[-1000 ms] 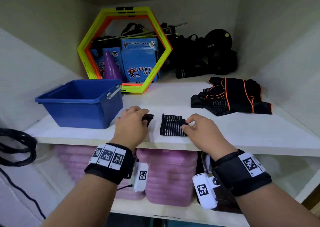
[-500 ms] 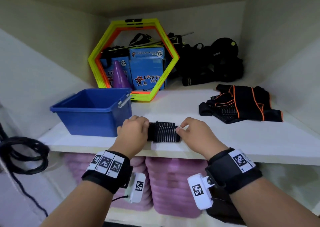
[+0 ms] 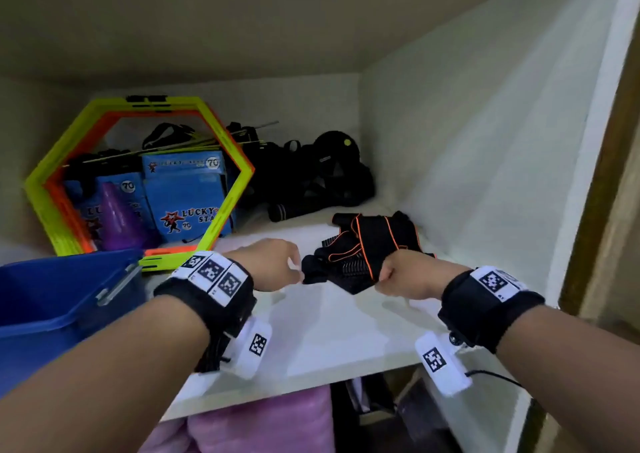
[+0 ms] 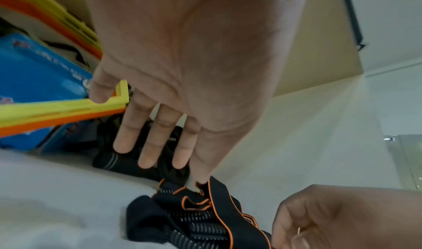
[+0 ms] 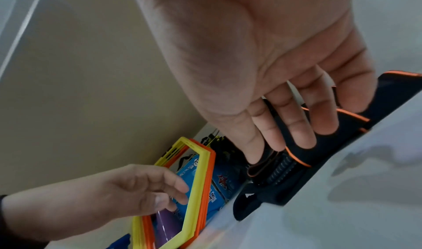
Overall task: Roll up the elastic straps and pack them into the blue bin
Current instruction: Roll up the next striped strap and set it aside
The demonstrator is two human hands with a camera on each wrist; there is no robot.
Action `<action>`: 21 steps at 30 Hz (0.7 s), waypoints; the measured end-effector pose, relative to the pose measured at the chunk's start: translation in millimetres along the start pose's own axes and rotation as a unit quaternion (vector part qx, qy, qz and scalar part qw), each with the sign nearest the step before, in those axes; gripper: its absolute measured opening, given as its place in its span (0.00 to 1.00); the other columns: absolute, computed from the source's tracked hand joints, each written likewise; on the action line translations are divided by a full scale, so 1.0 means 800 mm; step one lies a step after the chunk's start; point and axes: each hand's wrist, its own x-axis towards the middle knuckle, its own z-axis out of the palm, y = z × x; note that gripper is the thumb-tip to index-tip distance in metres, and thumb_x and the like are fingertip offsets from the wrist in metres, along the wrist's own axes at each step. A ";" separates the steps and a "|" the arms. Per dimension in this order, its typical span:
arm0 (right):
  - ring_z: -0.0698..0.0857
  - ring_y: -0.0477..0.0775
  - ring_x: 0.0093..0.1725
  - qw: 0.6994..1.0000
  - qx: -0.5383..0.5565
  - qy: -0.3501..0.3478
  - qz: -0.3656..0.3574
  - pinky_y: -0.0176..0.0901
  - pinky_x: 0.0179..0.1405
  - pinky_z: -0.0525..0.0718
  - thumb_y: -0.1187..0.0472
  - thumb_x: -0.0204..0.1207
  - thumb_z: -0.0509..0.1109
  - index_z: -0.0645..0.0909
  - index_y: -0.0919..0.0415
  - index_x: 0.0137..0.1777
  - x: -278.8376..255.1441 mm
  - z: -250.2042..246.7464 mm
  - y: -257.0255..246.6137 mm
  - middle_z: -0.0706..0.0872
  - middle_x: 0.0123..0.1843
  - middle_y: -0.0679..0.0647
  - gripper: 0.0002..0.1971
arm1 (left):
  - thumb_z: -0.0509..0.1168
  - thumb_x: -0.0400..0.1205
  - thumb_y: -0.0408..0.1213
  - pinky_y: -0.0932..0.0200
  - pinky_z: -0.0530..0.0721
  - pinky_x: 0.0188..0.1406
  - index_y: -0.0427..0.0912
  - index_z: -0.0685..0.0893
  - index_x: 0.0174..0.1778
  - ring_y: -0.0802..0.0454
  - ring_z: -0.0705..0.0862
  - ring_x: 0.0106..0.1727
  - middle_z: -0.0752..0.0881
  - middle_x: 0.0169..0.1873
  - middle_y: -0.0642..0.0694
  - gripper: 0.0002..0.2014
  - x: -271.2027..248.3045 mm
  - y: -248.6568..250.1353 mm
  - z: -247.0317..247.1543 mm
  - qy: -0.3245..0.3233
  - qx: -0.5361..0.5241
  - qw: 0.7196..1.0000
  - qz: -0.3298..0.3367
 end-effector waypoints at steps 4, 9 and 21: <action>0.83 0.52 0.31 0.998 0.021 -0.048 0.035 0.43 0.33 0.82 0.45 0.65 0.68 0.84 0.59 0.38 0.017 -0.007 0.011 0.82 0.32 0.50 0.16 | 0.65 0.84 0.51 0.51 0.82 0.64 0.43 0.83 0.67 0.45 0.83 0.63 0.85 0.63 0.45 0.21 0.046 0.030 -0.001 -0.041 0.025 0.999 0.018; 0.80 0.50 0.33 0.998 0.026 -0.056 -0.019 0.39 0.33 0.77 0.54 0.75 0.72 0.87 0.67 0.49 0.048 0.002 -0.007 0.82 0.36 0.53 0.14 | 0.67 0.80 0.48 0.49 0.85 0.62 0.40 0.85 0.64 0.42 0.85 0.60 0.87 0.60 0.41 0.20 0.095 0.038 0.020 -0.043 0.036 0.998 -0.002; 0.78 0.52 0.30 0.979 -0.152 -0.105 -0.086 0.37 0.28 0.74 0.57 0.69 0.75 0.78 0.59 0.36 0.114 0.022 -0.039 0.77 0.30 0.52 0.10 | 0.76 0.72 0.37 0.61 0.76 0.32 0.37 0.84 0.64 0.45 0.83 0.44 0.88 0.52 0.39 0.24 0.164 0.033 0.053 -0.117 0.031 0.992 -0.042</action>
